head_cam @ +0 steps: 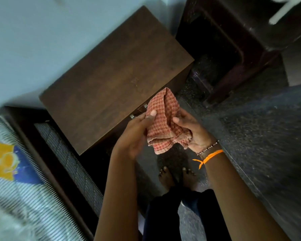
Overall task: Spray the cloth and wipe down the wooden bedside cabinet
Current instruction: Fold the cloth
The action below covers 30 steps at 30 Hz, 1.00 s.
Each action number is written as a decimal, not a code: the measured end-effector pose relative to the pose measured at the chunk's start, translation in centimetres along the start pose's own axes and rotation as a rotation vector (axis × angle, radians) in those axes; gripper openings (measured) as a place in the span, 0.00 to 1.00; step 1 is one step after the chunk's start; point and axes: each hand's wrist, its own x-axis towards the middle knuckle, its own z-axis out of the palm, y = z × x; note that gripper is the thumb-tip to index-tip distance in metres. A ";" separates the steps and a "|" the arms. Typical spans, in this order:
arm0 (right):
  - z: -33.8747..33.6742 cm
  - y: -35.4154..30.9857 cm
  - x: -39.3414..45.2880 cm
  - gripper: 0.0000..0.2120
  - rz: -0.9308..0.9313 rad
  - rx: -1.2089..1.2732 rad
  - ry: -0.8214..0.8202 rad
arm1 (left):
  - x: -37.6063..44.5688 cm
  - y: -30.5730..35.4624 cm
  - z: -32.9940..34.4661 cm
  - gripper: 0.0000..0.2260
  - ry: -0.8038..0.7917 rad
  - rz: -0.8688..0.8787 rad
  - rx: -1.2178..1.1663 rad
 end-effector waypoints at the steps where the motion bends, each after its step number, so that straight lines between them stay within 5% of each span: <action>1: 1.0 -0.8 -0.8 0.19 -0.034 -0.049 0.045 | -1.3 0.7 0.4 0.18 -0.016 0.011 -0.013; 4: 4.9 -3.7 -3.0 0.14 -0.240 -0.526 0.210 | -5.1 2.6 1.7 0.29 -0.032 0.102 -0.052; 8: 9.3 -6.4 -6.0 0.14 -0.387 -0.996 0.103 | -9.5 4.5 3.8 0.20 -0.142 0.260 -0.111; 13: 12.2 -7.6 -10.0 0.14 -0.368 -0.960 0.056 | -13.3 4.7 6.3 0.29 -0.104 0.313 -0.167; 17: 13.2 -7.3 -12.6 0.14 -0.457 -0.968 0.185 | -15.5 3.7 7.9 0.13 -0.058 0.299 -0.182; 21: 13.6 -6.4 -14.8 0.20 -0.443 -1.038 0.245 | -17.5 3.2 9.5 0.12 0.006 0.167 -0.256; 24: 13.6 -6.5 -16.1 0.09 -0.460 -1.012 0.297 | -18.8 2.7 10.2 0.13 0.034 0.099 -0.272; 27: 12.6 -7.6 -17.1 0.06 -0.454 -0.874 0.428 | -20.0 2.8 10.2 0.11 0.094 0.108 -0.230; 30: 11.4 -9.0 -18.1 0.04 -0.502 -0.992 0.675 | -21.3 3.5 10.0 0.11 0.162 0.132 -0.087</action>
